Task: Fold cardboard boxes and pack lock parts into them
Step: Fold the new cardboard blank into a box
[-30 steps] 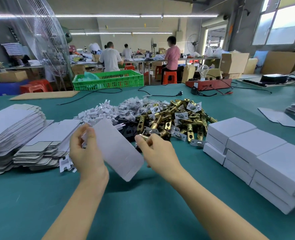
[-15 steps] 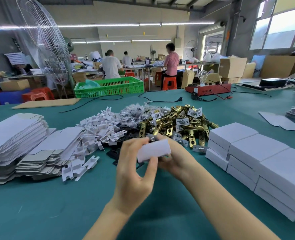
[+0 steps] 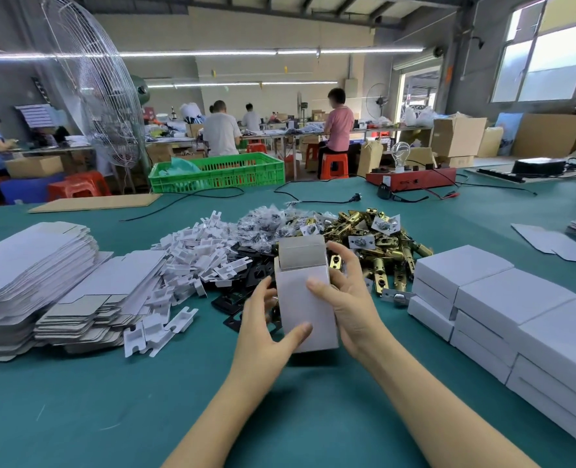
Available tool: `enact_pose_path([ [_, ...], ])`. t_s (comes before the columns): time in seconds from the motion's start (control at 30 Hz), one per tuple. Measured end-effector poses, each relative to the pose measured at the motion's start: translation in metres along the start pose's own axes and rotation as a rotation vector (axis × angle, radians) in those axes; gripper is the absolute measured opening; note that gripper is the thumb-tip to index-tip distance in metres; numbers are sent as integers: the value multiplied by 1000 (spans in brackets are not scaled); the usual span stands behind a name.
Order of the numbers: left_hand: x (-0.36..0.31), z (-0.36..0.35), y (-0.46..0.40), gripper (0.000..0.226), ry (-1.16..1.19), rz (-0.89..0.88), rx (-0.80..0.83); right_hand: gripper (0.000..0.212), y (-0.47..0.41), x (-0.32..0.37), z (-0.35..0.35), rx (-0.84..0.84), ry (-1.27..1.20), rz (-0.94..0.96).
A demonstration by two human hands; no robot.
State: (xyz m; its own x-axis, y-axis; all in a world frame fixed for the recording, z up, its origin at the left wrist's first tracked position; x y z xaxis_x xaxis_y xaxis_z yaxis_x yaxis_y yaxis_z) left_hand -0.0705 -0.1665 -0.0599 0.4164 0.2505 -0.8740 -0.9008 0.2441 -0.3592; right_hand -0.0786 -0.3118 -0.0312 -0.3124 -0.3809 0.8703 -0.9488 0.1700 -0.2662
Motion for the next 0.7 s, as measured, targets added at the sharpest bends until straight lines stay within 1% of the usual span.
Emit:
enact_pose_path([
  [0.07,6,-1,-2,57,125,79,102,55,1,-2,-4,52,52,20],
  [0.1,8,-1,-3,53,134,96,116,52,2,-3,-5,69,75,19],
  [0.27,14,-1,-5,47,55,134,74,39,3,-2,-6,72,135,24],
  [0.4,11,-1,-5,49,30,115,121,37,3,-7,-7,23,179,86],
  [0.47,12,0,-5,50,20,124,117,34,2,-10,-4,-46,249,91],
  [0.57,14,2,-4,48,-1,145,83,15,-4,-7,13,-260,263,139],
  [0.63,16,4,-4,50,-1,158,43,13,-9,-3,29,-411,310,141],
  [0.7,17,7,-5,50,-1,173,-2,12,-13,4,45,-511,336,143],
])
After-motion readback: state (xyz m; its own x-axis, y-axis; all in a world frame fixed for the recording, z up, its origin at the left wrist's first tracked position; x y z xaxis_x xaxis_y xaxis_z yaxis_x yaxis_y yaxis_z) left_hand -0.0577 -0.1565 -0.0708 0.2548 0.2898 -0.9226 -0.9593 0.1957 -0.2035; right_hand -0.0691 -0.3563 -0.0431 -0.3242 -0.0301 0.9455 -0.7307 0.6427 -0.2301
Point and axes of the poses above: each hand's wrist, its own y-axis away from the middle knuckle, its own z-axis out of the back of the hand, x = y × z, the point moved 3 cm from there along -y, towards the middle knuckle, and after that the axes turned 4 degrees about -y, right-handed, at the moved point
